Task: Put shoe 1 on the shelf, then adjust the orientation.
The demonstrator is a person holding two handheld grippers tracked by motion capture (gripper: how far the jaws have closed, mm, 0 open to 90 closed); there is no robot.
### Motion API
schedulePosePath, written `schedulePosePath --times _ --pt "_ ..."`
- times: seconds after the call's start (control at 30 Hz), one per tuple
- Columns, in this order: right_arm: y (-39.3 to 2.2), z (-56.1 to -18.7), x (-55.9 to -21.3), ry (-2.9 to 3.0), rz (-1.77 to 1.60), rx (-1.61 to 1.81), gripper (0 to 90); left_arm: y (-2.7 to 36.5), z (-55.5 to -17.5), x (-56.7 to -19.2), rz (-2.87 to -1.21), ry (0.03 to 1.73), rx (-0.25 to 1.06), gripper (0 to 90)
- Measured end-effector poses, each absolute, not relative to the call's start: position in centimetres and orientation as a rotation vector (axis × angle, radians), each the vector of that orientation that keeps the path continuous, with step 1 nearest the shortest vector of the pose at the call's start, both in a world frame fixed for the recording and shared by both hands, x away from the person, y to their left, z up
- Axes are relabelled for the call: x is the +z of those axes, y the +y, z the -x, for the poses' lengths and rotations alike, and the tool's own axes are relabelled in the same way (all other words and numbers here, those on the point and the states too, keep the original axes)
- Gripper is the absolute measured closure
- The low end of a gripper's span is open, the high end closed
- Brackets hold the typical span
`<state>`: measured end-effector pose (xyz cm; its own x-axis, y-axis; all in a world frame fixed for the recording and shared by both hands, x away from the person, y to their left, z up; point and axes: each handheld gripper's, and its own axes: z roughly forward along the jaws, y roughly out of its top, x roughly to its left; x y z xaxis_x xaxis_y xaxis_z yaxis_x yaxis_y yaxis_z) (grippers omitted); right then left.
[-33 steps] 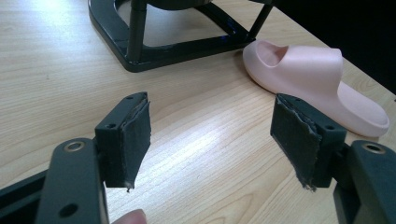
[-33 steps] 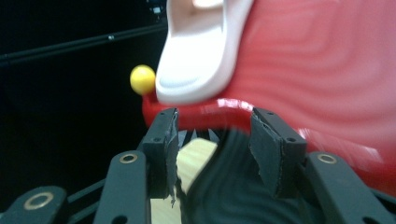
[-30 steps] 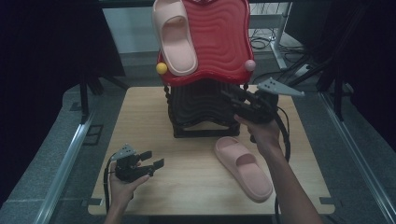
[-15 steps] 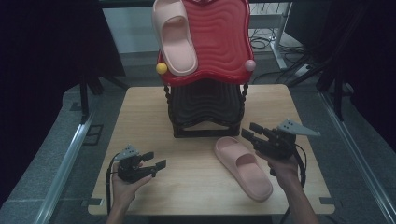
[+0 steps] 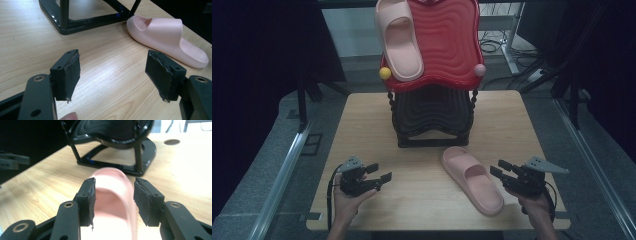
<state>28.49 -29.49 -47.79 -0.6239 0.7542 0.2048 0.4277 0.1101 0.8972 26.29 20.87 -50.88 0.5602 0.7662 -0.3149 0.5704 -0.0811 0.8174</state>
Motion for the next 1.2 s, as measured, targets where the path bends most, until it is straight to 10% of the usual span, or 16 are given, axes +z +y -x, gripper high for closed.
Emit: schedulePosePath --times 0.33,0.7,1.2 --pt "-32.6 -28.1 -49.7 2.107 -1.244 1.329 57.4 20.5 -26.4 -51.3 -1.777 1.107 0.225 28.0" --pt "-33.8 -28.7 -53.5 2.256 -1.259 1.134 87.2 20.3 -26.5 -51.5 -1.788 1.107 0.225 27.9" --pt "-30.3 -27.0 -53.8 2.45 -1.026 1.097 89.7 20.2 -26.5 -51.5 -1.785 1.095 0.221 27.8"
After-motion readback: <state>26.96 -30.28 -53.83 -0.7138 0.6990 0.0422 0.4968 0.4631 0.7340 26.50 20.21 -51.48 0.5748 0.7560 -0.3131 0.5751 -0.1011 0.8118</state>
